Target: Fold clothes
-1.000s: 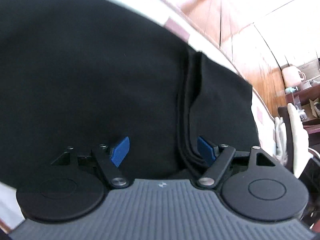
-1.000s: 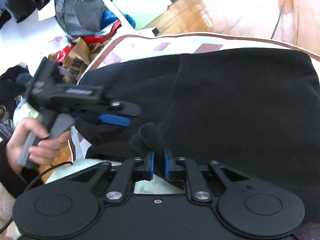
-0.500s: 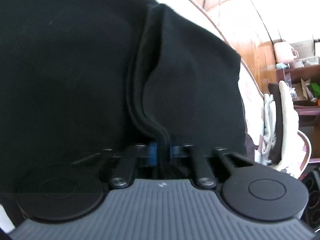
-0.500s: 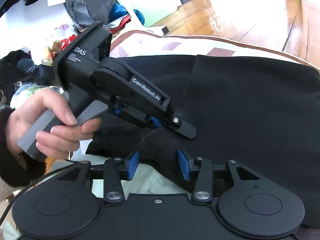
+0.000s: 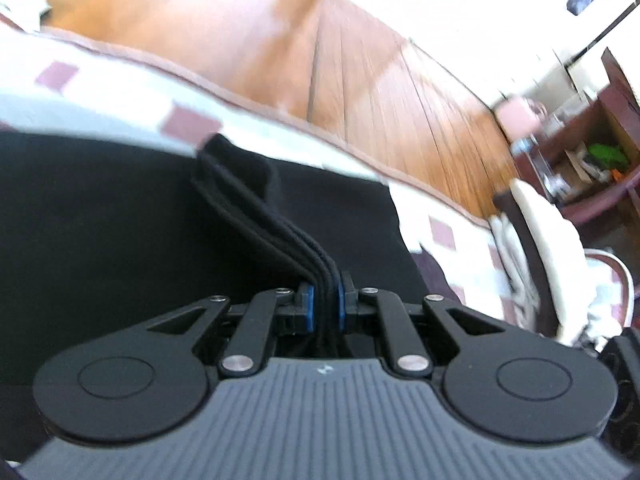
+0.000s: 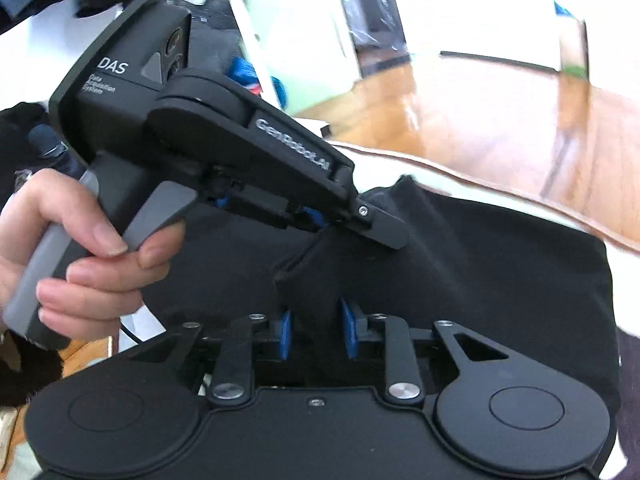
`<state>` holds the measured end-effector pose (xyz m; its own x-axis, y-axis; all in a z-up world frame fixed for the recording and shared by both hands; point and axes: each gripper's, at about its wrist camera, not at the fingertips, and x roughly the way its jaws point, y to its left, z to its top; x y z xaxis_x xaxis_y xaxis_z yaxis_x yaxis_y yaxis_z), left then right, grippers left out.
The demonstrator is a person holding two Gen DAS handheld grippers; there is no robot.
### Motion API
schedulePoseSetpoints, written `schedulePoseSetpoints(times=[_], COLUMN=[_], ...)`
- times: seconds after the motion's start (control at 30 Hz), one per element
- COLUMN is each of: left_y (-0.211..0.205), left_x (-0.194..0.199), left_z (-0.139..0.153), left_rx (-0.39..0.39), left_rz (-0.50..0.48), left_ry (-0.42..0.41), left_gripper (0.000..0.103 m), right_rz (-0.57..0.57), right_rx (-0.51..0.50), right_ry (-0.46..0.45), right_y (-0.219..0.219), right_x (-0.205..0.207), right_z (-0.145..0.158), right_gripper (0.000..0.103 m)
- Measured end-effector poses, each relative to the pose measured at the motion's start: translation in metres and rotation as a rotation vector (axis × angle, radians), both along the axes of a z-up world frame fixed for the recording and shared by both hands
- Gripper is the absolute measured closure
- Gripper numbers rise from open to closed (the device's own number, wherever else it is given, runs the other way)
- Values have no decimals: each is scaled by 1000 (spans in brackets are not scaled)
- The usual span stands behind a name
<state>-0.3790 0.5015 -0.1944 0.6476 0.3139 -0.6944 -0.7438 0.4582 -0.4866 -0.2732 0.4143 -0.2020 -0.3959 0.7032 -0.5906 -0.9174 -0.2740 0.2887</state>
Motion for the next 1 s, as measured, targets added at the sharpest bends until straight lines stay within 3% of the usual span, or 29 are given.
schedulePoseSetpoints(times=[0.1, 0.2, 0.27, 0.4, 0.5, 0.6, 0.7, 0.77, 0.8, 0.9, 1.0], left_y=[-3, 4, 1, -15, -18, -25, -31, -35, -38, -45, -43], left_x=[-28, -51, -61, -60, -50, -53, -63, -68, -71, -89, -111], left_z=[-14, -58, -69, -59, -58, -61, -58, -55, -54, -50, -42], left_rx=[2, -202, -251, -191, -158, -159, -182, -171, -161, -128, -45], left_rz=[95, 167, 195, 153, 123, 127, 132, 125, 130, 189, 274], left_ry=[109, 137, 104, 159, 243, 258, 246, 262, 272, 289, 523], left_gripper=[93, 93, 93, 92, 90, 84, 82, 73, 65, 66, 69], right_rz=[58, 120, 140, 141, 49, -150, -212, -247, -256, -277, -251], right_rx=[-67, -178, -200, -216, -142, -35, -148, -249, -257, -255, -237], right_ry=[42, 2, -19, -36, -80, -273, -361, -415, -418, -447, -533], right_y=[17, 27, 22, 12, -5, -24, -22, -20, -24, -24, -26], right_x=[-6, -18, -19, -5, 20, 40, 54, 61, 64, 58, 44], right_z=[-19, -46, -52, -40, -24, -18, -37, -57, -64, -66, -65], right_gripper=[73, 74, 74, 71, 63, 54, 50, 49, 47, 46, 46])
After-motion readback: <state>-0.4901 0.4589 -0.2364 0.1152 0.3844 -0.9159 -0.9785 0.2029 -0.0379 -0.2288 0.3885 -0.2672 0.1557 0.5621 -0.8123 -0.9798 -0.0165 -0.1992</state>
